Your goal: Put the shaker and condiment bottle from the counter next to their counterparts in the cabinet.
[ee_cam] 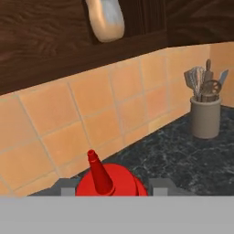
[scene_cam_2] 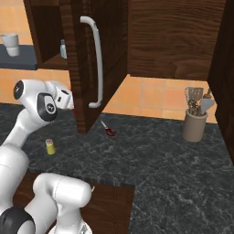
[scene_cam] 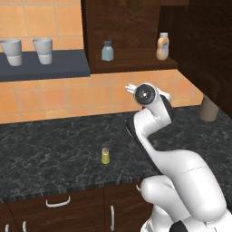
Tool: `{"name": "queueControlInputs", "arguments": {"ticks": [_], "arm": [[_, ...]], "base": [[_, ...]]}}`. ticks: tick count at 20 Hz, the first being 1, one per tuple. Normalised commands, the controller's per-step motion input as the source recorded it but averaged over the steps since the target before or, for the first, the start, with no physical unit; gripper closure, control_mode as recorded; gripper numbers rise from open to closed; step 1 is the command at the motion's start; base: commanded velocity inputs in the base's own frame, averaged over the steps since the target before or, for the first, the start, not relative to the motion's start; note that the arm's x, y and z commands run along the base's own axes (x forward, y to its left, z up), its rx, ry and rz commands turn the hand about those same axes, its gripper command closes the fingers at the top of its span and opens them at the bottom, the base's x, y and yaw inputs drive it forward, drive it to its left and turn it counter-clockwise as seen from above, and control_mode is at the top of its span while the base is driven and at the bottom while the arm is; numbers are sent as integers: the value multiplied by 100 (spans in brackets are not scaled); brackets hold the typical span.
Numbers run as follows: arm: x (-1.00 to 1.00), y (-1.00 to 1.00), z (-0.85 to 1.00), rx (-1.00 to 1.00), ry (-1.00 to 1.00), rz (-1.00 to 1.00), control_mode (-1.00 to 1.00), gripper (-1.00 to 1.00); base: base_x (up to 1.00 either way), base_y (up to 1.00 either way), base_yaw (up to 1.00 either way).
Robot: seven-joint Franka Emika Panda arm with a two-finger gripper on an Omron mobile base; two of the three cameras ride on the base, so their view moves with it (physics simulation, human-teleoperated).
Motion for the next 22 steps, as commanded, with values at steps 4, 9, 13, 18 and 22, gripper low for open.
{"name": "queueControlInputs", "arguments": {"ticks": [4, 9, 13, 18, 22], "arm": [[0, 0, 56, 1, 1, 1, -100, 100], [0, 0, 57, 0, 2, 1, -100, 100], [0, 0, 50, 0, 2, 1, -100, 100], [0, 0, 50, 0, 0, 1, -100, 100], [0, 0, 45, 0, 0, 3, -100, 100]], "base": [[0, 0, 0], [0, 0, 0], [0, 0, 0], [0, 0, 0], [0, 0, 0]]}}
